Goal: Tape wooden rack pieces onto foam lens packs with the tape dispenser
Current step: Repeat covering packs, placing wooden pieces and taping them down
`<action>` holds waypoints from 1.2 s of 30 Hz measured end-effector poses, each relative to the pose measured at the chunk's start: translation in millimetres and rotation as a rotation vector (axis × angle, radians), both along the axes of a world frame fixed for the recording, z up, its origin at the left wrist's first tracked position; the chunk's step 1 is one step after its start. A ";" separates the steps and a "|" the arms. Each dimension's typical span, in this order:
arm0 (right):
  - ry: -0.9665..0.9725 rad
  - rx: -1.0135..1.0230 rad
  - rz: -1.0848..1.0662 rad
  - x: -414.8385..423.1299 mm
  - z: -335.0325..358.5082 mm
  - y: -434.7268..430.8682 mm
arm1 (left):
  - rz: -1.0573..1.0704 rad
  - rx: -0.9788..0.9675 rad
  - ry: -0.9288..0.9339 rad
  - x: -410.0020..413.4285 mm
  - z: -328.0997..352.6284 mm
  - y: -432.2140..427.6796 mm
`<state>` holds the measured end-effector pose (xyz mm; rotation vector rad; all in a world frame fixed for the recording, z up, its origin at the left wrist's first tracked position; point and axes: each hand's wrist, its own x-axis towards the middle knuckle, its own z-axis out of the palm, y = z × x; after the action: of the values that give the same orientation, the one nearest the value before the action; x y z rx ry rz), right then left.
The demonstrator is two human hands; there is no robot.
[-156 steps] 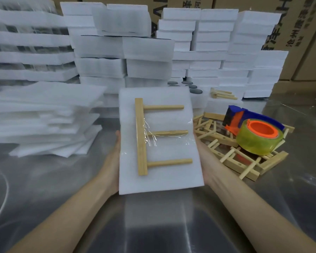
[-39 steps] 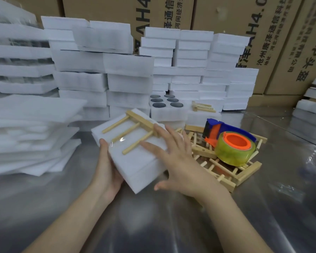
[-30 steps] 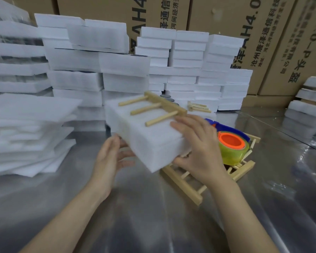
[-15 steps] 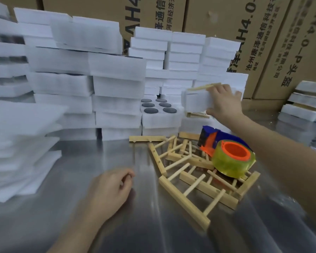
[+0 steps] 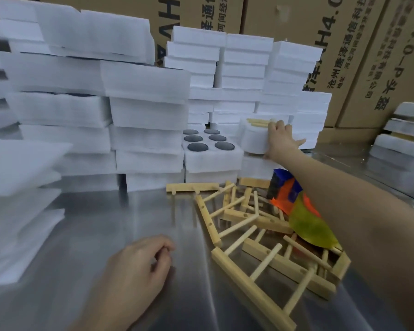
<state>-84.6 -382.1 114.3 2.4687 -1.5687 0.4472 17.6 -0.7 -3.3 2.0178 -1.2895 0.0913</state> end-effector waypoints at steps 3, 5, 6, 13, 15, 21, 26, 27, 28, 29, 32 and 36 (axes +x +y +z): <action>0.131 0.015 -0.066 5.6 15.6 10.1 | 0.007 -0.007 0.004 -0.2 -0.9 0.3; 0.190 -0.090 0.015 14.1 27.4 21.7 | 0.008 0.001 0.001 -0.3 -1.4 -0.6; 0.163 -0.129 0.164 21.6 29.4 29.3 | 0.009 0.009 -0.001 -0.3 -1.5 -1.0; 0.293 0.107 0.559 76.9 -16.6 86.4 | 0.000 -0.005 0.018 -0.1 -1.5 -0.2; 0.227 0.058 0.518 78.7 -19.9 90.4 | -0.006 -0.010 0.024 1.3 -2.3 0.4; -0.001 0.031 0.525 50.5 -9.2 120.3 | 0.006 -0.023 0.027 4.7 -2.7 1.2; -0.227 0.057 0.573 -15.0 18.7 185.5 | 0.018 -0.037 0.030 6.5 -5.7 -2.5; -0.254 0.042 0.584 -32.8 24.1 202.2 | 0.020 -0.038 0.024 5.8 -6.1 -2.6; -0.279 0.030 0.608 -52.1 28.5 220.3 | 0.024 -0.053 0.017 4.9 -6.0 -2.6; -0.305 0.023 0.643 -71.9 30.3 240.3 | 0.029 -0.088 0.016 4.1 -4.7 -1.8; -0.304 0.039 0.758 -117.4 22.6 311.4 | 0.044 -0.300 0.002 1.2 12.2 8.1; -0.234 0.207 0.904 -126.6 -5.3 357.1 | 0.157 -0.671 -0.364 1.5 49.8 47.8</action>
<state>-211.2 -25.0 109.0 3.2841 -0.4541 0.7327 19.1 47.1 46.5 1.5434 -1.1028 0.8787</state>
